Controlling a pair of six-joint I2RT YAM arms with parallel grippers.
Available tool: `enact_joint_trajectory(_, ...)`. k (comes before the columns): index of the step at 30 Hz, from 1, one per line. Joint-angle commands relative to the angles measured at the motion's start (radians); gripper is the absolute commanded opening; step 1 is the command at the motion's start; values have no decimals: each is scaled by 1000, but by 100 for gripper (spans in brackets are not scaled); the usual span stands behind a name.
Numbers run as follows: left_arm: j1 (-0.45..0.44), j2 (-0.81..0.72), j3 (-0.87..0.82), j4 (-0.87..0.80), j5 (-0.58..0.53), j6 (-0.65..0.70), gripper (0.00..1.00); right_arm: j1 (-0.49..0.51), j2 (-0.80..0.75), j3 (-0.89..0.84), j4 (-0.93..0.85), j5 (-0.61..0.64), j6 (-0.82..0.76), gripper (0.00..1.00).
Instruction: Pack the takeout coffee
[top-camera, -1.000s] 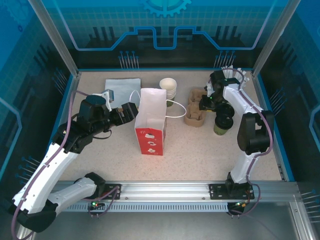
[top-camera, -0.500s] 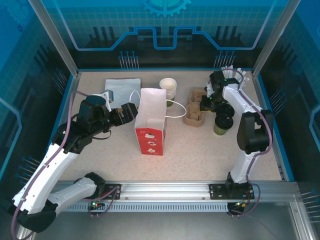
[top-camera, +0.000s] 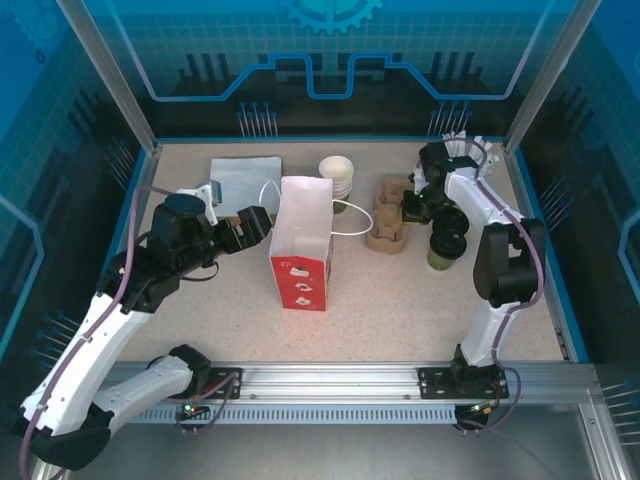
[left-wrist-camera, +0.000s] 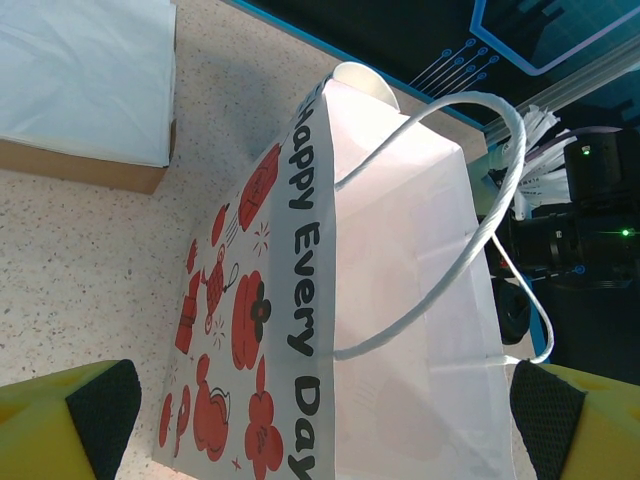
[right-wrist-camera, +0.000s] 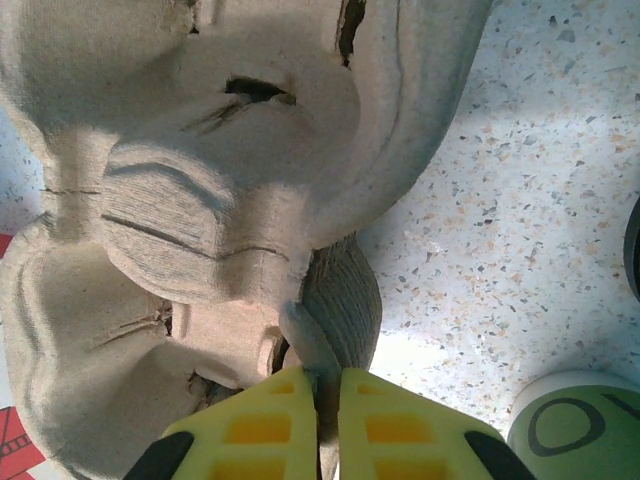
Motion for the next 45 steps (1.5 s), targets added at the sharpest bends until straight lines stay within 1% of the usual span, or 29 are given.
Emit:
enact_joint_trajectory(1,-7,-8,22,-20,-27,32,99,-2,-8,3,-12,-44,3,8)
enact_joint_trajectory(11,-7,-24,27,-30,-41,37,99,-52,-69,-57,33,-136,4,0)
enact_joint_trajectory(19,-7,-24,30,-23,-42,38,99,-87,-115,-109,70,-202,9,0)
enact_joint_trajectory(26,-7,-22,38,-15,-44,33,99,-110,-122,-130,89,-268,8,0)
enact_joint_trajectory(36,-7,-10,43,-3,-41,35,99,-126,-111,-172,113,-299,16,0)
enact_joint_trajectory(43,-6,-6,50,7,-20,38,99,-113,-91,-199,191,-394,86,0)
enact_joint_trajectory(45,-7,-5,57,15,-8,44,99,-112,-91,-217,224,-438,117,0)
